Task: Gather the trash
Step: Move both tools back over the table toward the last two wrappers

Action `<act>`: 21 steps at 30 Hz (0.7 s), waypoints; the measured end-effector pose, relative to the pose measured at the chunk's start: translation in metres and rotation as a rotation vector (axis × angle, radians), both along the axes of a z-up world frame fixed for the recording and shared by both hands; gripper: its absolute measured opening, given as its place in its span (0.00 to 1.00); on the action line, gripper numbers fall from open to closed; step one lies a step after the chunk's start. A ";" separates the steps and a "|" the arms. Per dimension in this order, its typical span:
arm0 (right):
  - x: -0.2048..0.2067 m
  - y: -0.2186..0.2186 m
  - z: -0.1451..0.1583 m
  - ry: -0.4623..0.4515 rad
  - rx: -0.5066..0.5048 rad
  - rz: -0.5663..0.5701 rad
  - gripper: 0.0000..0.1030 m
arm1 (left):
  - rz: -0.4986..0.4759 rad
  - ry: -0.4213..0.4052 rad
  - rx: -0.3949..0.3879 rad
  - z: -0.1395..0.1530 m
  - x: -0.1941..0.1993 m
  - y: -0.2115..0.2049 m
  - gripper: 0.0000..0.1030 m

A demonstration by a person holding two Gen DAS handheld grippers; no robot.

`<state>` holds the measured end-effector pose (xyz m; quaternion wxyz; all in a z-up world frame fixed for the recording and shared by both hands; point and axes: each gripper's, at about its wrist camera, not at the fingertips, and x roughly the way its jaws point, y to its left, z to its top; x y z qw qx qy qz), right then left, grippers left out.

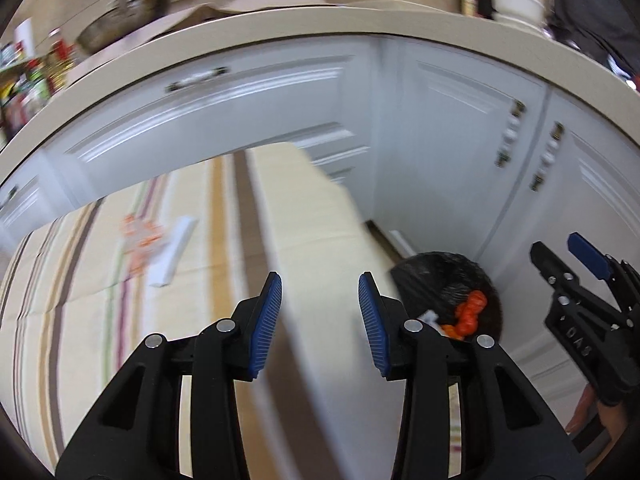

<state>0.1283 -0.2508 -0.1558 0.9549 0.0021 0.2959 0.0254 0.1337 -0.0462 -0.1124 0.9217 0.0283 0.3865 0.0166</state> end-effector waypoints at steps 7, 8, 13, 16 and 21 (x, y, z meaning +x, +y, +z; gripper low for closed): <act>-0.002 0.059 0.015 -0.014 -0.001 0.112 0.55 | 0.142 -0.017 0.010 0.009 -0.025 0.077 0.39; -0.002 0.068 0.017 -0.016 -0.003 0.128 0.56 | 0.161 -0.018 0.010 0.010 -0.028 0.086 0.39; -0.002 0.117 0.022 -0.019 -0.015 0.215 0.56 | 0.276 -0.025 0.011 0.014 -0.047 0.142 0.39; -0.002 0.147 0.023 -0.014 -0.023 0.267 0.56 | 0.338 -0.024 0.010 0.014 -0.058 0.173 0.39; -0.001 0.189 0.023 -0.003 -0.037 0.335 0.56 | 0.426 -0.018 0.003 0.011 -0.072 0.218 0.39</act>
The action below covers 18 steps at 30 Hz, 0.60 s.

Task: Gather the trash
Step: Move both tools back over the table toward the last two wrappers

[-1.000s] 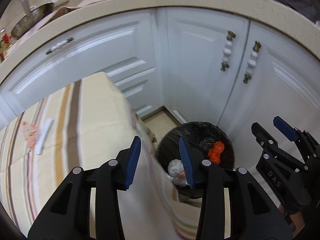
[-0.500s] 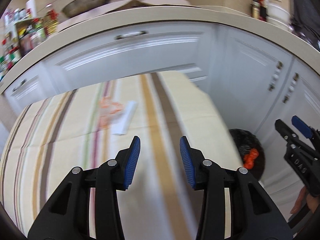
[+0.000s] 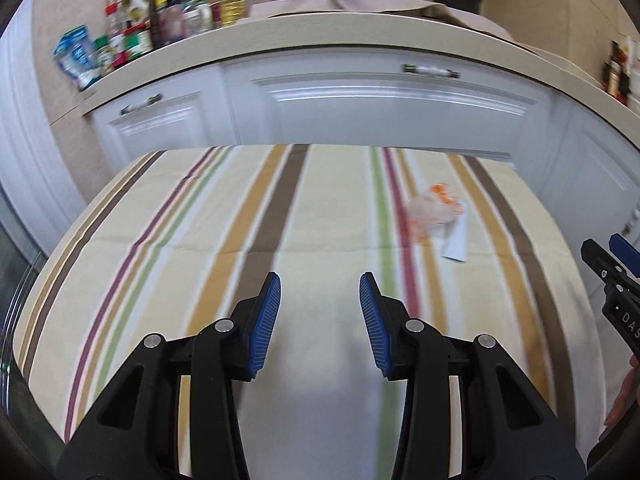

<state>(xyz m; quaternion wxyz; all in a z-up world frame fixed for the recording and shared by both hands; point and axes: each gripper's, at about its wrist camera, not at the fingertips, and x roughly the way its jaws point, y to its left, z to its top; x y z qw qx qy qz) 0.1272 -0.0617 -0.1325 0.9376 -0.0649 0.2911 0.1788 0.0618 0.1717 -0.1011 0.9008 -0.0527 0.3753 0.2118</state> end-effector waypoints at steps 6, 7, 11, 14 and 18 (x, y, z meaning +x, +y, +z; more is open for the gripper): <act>0.008 0.050 -0.008 0.026 -0.037 0.065 0.56 | 0.082 0.011 -0.017 -0.008 -0.016 0.048 0.39; 0.009 0.056 -0.009 0.030 -0.041 0.070 0.56 | 0.093 0.013 -0.021 -0.009 -0.019 0.054 0.39; 0.017 0.079 -0.018 0.062 -0.065 0.086 0.56 | 0.135 0.022 -0.032 -0.015 -0.026 0.080 0.39; 0.026 0.095 -0.026 0.095 -0.090 0.089 0.56 | 0.164 0.028 -0.044 -0.019 -0.030 0.098 0.39; 0.039 0.112 -0.038 0.150 -0.132 0.081 0.56 | 0.189 0.035 -0.066 -0.026 -0.033 0.112 0.39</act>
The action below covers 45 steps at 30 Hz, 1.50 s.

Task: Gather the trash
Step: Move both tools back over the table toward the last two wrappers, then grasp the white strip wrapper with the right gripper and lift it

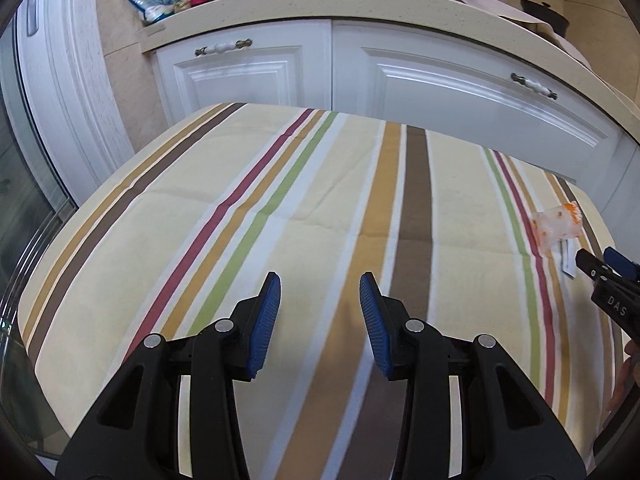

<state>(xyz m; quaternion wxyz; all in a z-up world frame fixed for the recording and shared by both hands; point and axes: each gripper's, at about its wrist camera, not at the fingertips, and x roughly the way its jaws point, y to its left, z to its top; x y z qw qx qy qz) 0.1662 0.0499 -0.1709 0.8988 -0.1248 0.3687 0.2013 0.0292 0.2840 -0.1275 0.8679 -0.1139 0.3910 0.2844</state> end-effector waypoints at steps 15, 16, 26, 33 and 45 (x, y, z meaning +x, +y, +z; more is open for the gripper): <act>0.019 -0.012 -0.016 0.096 -0.006 -0.022 0.24 | -0.047 0.015 -0.044 -0.013 0.009 -0.010 0.39; 0.017 -0.012 -0.015 0.096 -0.004 -0.019 0.24 | -0.054 0.015 -0.044 -0.012 0.011 -0.013 0.39; 0.016 -0.021 -0.012 0.101 0.024 -0.004 0.40 | -0.138 0.010 -0.041 -0.008 0.025 -0.052 0.39; 0.021 -0.011 -0.014 0.091 0.005 0.027 0.41 | -0.122 0.012 -0.034 -0.008 0.024 -0.047 0.44; 0.011 -0.024 -0.007 0.078 0.026 0.026 0.24 | -0.124 0.016 -0.036 -0.008 0.028 -0.048 0.44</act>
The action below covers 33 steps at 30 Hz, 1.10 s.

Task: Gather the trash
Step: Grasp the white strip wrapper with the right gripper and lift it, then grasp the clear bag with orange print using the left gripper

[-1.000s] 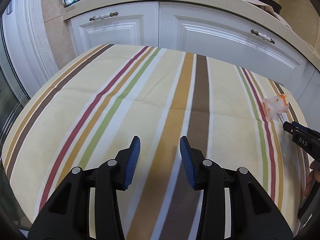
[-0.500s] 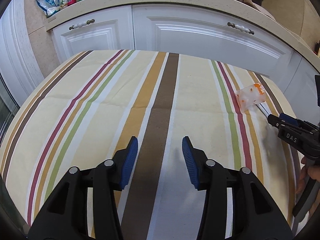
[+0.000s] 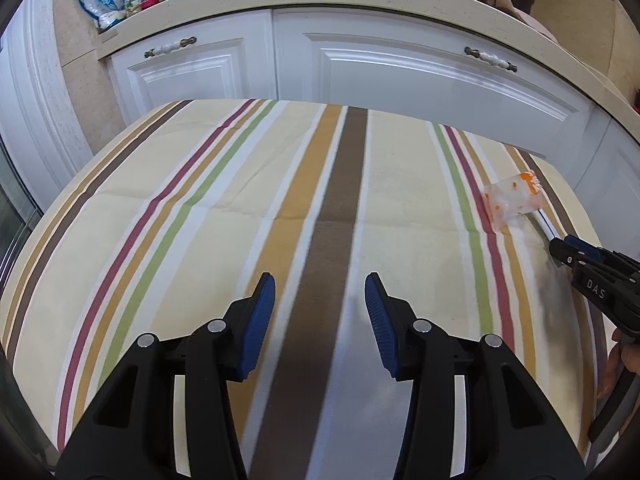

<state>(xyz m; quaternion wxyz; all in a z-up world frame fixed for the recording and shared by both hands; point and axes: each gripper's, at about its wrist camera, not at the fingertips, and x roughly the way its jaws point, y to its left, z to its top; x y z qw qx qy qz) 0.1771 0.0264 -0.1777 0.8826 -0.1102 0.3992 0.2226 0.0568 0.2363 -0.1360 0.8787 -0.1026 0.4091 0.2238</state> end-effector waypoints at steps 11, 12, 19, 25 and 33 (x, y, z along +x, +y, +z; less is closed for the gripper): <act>-0.015 -0.061 0.022 -0.071 0.056 -0.074 0.24 | -0.141 -0.018 0.039 0.006 0.043 -0.068 0.50; -0.016 -0.068 0.023 -0.077 0.061 -0.085 0.24 | -0.151 -0.018 0.045 0.006 0.048 -0.074 0.50; -0.013 -0.122 0.025 -0.095 0.104 -0.168 0.24 | -0.198 -0.019 0.105 0.003 0.089 -0.110 0.50; -0.011 -0.158 0.020 -0.087 0.133 -0.221 0.24 | -0.232 0.006 0.161 -0.008 0.124 -0.131 0.54; -0.001 -0.189 0.007 -0.063 0.159 -0.268 0.24 | -0.227 0.073 0.201 -0.026 0.160 -0.133 0.59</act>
